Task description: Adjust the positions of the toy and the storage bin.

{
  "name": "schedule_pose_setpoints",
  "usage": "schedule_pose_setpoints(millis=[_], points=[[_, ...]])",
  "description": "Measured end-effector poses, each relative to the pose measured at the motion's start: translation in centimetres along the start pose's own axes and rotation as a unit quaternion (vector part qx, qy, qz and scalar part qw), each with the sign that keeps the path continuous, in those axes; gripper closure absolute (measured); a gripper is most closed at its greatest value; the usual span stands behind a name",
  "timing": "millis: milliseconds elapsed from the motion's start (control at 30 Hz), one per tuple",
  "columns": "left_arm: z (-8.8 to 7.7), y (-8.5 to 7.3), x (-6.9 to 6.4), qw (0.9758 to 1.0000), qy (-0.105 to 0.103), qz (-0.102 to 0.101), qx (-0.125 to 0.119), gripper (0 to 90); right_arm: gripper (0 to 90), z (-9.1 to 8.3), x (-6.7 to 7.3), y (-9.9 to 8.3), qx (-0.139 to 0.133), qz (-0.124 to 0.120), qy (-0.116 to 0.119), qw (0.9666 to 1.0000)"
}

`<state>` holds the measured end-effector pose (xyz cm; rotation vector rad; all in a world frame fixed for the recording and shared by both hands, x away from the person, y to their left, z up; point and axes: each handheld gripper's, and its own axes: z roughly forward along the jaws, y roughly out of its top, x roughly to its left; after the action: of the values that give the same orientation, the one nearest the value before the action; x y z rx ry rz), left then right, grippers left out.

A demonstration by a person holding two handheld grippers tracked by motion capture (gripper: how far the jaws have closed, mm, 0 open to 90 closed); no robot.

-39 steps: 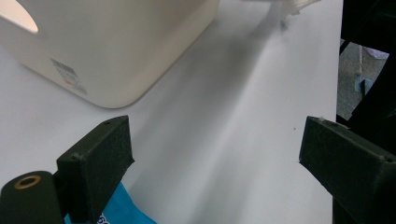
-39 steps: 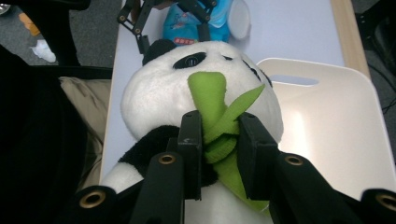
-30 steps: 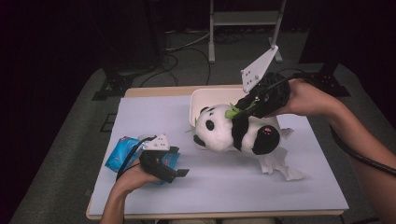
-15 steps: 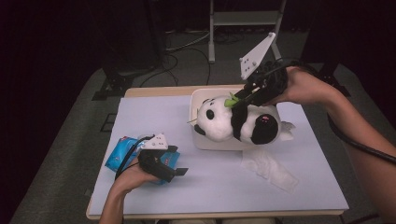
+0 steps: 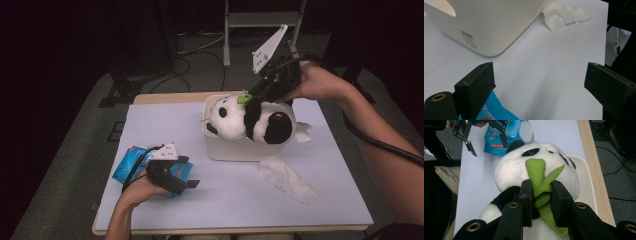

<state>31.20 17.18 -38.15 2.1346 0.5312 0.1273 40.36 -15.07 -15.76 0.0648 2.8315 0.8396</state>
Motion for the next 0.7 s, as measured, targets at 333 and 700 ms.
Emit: schedule_pose_setpoints(millis=[333,700], points=[[0.0,-0.2,0.1,1.0000,0.000,-0.002,0.000,8.9,72.1,1.3,-2.1,-0.2,0.001,0.012,0.013,0.9999],[0.0,-0.2,0.3,1.0000,0.000,-0.002,0.004,8.9,72.1,2.3,-4.1,-0.4,-0.005,0.026,0.038,0.9989]])
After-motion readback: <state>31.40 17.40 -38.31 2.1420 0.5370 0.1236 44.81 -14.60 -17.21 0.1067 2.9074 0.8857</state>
